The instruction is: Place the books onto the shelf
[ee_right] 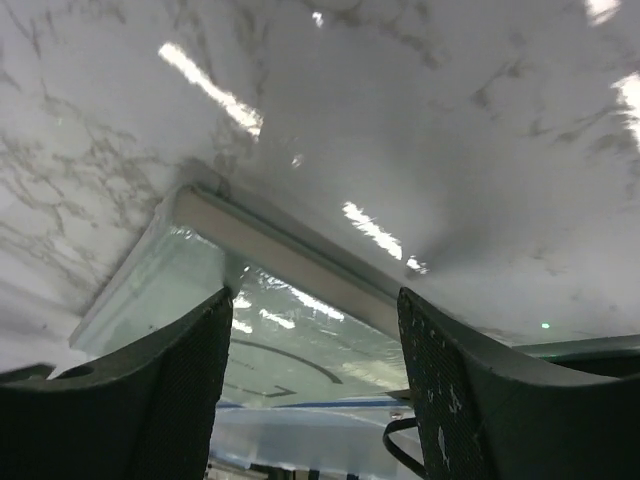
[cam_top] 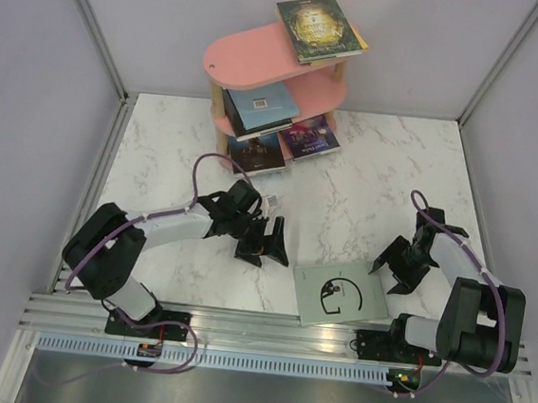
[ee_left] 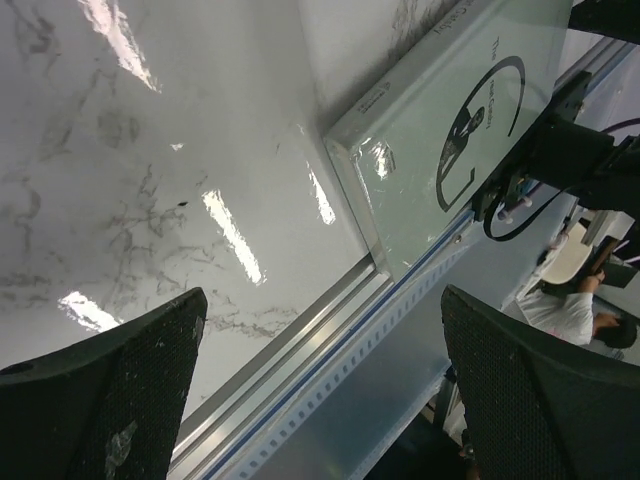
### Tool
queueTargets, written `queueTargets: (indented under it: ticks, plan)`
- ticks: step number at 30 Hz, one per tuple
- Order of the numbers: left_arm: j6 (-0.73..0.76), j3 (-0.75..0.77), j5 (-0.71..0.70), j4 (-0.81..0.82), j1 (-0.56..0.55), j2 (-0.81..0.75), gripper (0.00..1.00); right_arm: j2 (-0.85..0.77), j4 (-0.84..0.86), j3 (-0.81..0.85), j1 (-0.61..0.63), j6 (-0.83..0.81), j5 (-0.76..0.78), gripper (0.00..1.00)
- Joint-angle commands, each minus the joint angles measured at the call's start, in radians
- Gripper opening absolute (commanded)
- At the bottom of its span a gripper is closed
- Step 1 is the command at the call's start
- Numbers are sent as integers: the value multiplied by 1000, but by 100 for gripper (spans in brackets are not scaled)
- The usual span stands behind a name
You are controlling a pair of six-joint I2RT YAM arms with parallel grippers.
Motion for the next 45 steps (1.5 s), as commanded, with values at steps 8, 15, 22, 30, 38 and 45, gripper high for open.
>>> queueTargets:
  ticks: [8,15,22,30,38,45]
  plan:
    - [-53,100,86,213,-128,237,100,24,350,-199,247,268,-261,71]
    - [-47,97,45,208,-108,264,100,157,713,-184,509,551,-431,71]
    - [68,98,-15,109,41,227,100,217,734,57,699,459,-510,71]
    - [198,237,40,37,49,316,98,183,221,369,697,75,-328,72]
    - [255,339,-32,-55,46,331,100,103,-13,483,594,-126,-137,74]
    - [301,439,-96,-96,-3,327,100,76,55,413,562,-146,-99,75]
